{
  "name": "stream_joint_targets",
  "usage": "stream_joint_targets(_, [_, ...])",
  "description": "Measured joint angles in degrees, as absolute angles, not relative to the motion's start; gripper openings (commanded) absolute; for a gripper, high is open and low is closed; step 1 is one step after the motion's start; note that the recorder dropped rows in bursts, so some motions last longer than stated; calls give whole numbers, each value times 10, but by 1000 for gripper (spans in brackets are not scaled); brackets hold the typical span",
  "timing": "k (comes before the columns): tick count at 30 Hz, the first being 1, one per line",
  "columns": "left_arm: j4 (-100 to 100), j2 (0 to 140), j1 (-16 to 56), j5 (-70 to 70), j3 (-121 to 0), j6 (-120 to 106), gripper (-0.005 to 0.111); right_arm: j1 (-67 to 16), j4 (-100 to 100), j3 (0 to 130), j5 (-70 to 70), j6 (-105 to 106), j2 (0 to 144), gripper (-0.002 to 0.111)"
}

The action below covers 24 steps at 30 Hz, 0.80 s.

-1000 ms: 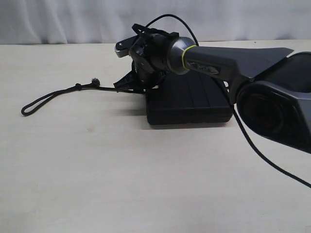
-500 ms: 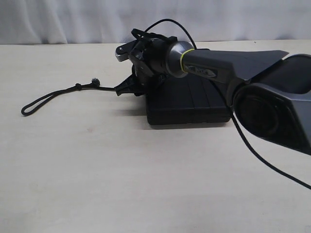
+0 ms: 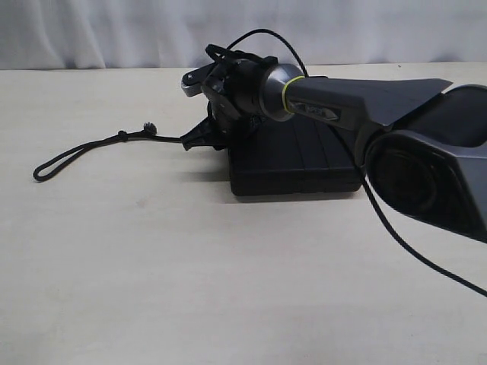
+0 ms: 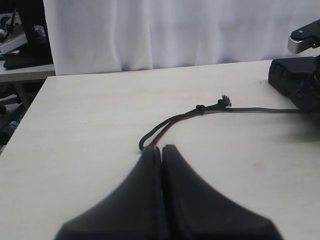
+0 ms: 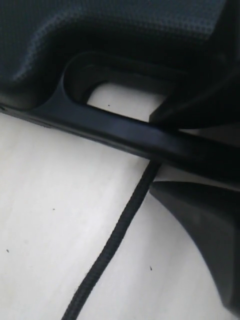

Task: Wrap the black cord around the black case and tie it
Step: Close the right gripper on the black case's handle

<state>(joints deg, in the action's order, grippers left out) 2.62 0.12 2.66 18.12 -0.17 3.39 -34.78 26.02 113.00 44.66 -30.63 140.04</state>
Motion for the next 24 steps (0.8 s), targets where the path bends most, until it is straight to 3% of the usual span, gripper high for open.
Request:
stream_joint_targets(13, [26, 1, 27, 181, -2, 34, 0, -348, 261, 1131, 449, -306, 1400, 32])
stream_joint_targets(24, [26, 1, 27, 181, -2, 34, 0, -348, 250, 1131, 473, -310, 1394, 4])
